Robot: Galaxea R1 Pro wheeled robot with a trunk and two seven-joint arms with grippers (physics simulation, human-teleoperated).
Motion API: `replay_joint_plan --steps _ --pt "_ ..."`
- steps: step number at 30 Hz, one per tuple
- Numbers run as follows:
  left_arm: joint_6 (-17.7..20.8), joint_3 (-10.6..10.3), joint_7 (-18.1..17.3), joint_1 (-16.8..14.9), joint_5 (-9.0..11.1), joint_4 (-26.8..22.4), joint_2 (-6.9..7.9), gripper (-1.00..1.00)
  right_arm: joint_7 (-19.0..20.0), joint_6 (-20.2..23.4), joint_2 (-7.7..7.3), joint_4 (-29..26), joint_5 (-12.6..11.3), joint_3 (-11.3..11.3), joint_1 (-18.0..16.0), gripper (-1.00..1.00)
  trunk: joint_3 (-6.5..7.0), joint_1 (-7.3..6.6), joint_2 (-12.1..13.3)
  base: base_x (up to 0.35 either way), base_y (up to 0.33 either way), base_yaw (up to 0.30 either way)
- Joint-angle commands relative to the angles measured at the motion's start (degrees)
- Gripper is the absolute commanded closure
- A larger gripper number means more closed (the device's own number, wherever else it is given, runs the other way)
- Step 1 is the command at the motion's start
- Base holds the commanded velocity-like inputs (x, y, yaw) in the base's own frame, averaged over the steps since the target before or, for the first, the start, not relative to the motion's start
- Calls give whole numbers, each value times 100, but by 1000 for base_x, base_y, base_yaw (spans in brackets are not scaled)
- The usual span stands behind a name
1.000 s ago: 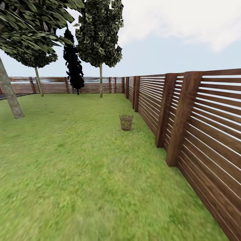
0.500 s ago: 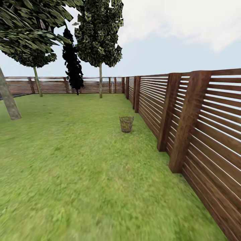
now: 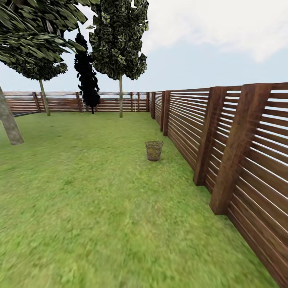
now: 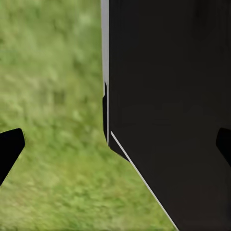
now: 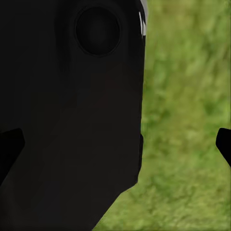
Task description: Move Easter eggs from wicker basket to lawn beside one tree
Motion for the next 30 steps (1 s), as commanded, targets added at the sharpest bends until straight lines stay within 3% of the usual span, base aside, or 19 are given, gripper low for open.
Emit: replay_joint_plan --steps 1,30 --pt "2 4 1 -1 3 0 0 -100 -4 -1 0 1 3 2 -1 -100 -3 4 -2 307 194 0" --pt "0 4 9 -1 10 -2 -2 -100 1 -3 0 1 3 2 -3 -100 -3 4 -2 308 176 0"
